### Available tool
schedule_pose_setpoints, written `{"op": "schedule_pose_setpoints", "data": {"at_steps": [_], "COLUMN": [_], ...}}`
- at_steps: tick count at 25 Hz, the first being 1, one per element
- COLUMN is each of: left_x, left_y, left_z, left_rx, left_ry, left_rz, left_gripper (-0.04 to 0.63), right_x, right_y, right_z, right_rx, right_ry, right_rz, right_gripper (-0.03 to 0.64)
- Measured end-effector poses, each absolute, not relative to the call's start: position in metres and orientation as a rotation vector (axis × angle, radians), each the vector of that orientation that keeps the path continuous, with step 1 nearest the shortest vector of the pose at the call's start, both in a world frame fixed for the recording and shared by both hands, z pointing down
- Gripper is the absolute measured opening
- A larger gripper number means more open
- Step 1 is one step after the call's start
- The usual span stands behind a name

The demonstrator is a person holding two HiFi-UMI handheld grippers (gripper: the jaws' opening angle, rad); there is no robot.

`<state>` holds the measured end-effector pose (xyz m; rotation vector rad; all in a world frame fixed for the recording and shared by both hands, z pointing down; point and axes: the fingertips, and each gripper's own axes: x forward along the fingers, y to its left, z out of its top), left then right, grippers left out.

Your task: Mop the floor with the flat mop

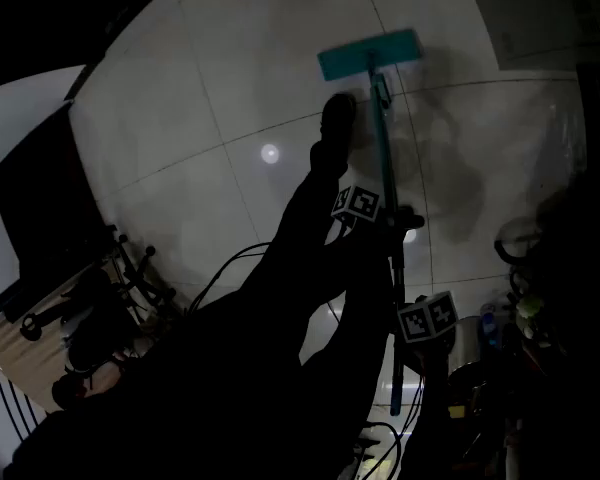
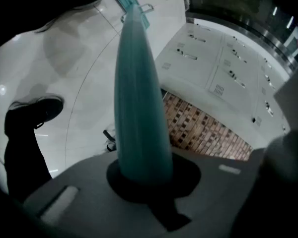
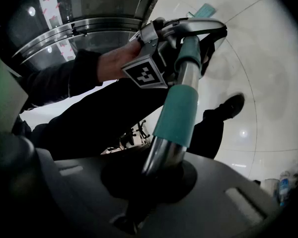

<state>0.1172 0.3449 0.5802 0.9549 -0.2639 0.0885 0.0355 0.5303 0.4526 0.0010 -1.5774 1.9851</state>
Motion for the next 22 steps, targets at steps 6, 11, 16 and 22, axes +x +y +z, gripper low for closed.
{"op": "schedule_pose_setpoints", "data": {"at_steps": [6,11,16,22], "left_x": [0.096,0.068,0.034,-0.009], "left_y": [0.285,0.213,0.13,0.031], "left_z": [0.578,0.58,0.583,0.591], "left_rx": [0.953,0.971,0.989,1.021], "left_ry": [-0.265,-0.274,-0.279,-0.297], "left_rz": [0.05,0.048,0.042,0.045], "left_gripper": [0.021,0.021,0.021,0.021], "right_x": [0.014,-0.017,-0.05,-0.093], "right_y": [0.469,0.398,0.317,0.22], "right_z": [0.45,0.453,0.459,0.47], "right_rx": [0.006,0.008,0.018,0.028], "right_ry": [-1.569,-1.596,-1.613,-1.651], "right_rz": [1.968,1.979,1.975,1.962], "right_gripper": [0.026,0.028,0.029,0.029]}}
